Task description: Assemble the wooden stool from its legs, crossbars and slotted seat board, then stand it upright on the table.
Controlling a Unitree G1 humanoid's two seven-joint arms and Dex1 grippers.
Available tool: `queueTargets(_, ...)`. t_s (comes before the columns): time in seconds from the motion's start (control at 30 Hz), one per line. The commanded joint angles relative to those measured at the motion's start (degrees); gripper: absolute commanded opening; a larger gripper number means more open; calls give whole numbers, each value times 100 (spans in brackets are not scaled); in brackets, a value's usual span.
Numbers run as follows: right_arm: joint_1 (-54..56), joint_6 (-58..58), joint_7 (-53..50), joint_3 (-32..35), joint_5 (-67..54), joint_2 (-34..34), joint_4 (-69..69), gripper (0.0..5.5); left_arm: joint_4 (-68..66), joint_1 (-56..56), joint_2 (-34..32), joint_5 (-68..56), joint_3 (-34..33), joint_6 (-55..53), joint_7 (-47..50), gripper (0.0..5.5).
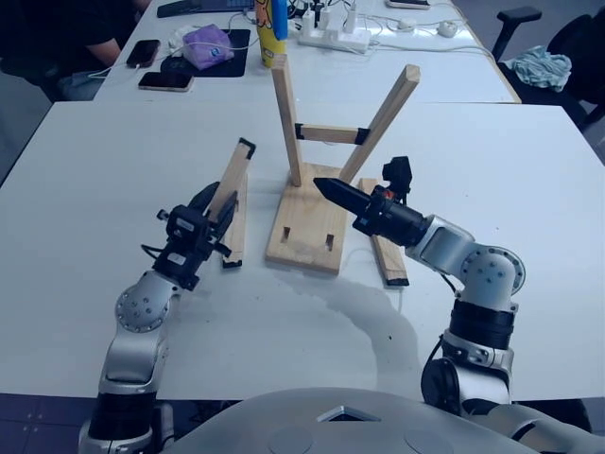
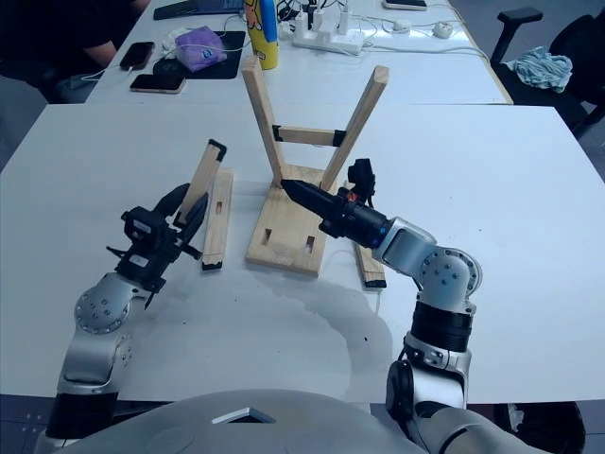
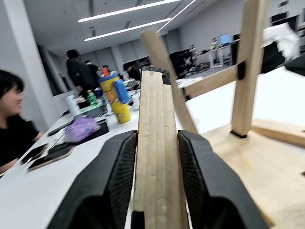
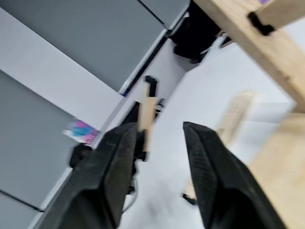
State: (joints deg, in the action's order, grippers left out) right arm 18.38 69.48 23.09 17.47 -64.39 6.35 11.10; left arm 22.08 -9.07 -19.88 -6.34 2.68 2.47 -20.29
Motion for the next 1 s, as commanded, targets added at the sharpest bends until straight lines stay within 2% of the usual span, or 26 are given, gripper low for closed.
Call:
queueTargets(0.03,226,151,-348,7,-332,-35,-149,253,98,122,97,145,295,-117,-55,136)
queueTargets(0.1,272,142,-512,-10,-480,-133,-198,269,93,126,173,187,407,-123,-33,136)
queueTargets(0.43,154,-399,-1521,2,-780,-854,-547,270,183,175,548,258,781,-199,102,136)
queueTargets(0.83,324,-558,-1770,2,-1516,-803,-776,270,208,61,752,-47,964,-446,29,136)
queueTargets(1.0,318,-601,-1760,-102,-1617,-725,-790,202,231,39,767,-124,1004,-528,-38,136)
